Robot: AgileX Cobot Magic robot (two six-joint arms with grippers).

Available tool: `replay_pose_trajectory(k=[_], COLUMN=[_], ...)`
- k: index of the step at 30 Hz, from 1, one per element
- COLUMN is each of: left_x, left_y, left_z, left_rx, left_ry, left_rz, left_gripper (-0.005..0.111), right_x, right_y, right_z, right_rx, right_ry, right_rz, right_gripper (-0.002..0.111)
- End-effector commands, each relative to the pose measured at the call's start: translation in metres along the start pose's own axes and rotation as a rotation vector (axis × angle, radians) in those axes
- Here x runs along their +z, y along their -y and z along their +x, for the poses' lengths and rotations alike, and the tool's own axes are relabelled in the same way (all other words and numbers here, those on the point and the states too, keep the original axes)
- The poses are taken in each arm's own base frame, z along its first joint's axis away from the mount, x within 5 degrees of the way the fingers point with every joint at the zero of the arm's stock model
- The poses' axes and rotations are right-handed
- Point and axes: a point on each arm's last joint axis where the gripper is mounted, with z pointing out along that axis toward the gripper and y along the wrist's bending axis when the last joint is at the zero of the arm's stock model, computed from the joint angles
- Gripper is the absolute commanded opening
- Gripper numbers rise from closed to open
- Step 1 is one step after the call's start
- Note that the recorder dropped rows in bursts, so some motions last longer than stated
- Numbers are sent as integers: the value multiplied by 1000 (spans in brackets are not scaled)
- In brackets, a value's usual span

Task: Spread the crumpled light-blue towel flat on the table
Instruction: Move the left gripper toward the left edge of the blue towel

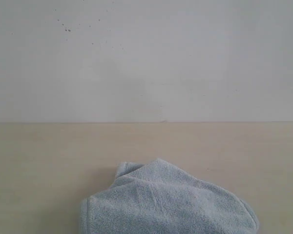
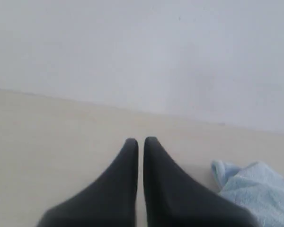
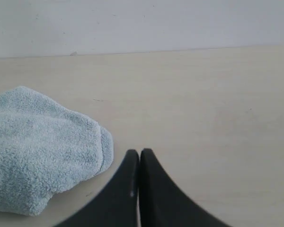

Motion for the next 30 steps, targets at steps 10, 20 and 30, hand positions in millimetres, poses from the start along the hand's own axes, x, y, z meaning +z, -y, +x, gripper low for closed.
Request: replay_pose_trajectory(k=[10, 20, 30], left_x=[-32, -10, 177], left_y=[20, 35, 19], left_z=[-65, -139, -65], left_rx=[-33, 117, 155], left_ry=[821, 645, -875], left_rz=[267, 148, -103], left_gripper=[4, 4, 4], right_x=[0, 0, 0], right_y=[0, 0, 0], right_z=[-1, -1, -1], right_rx=[-4, -4, -4], right_ry=[14, 14, 14], right_rz=[0, 0, 0], right_gripper=[0, 0, 0])
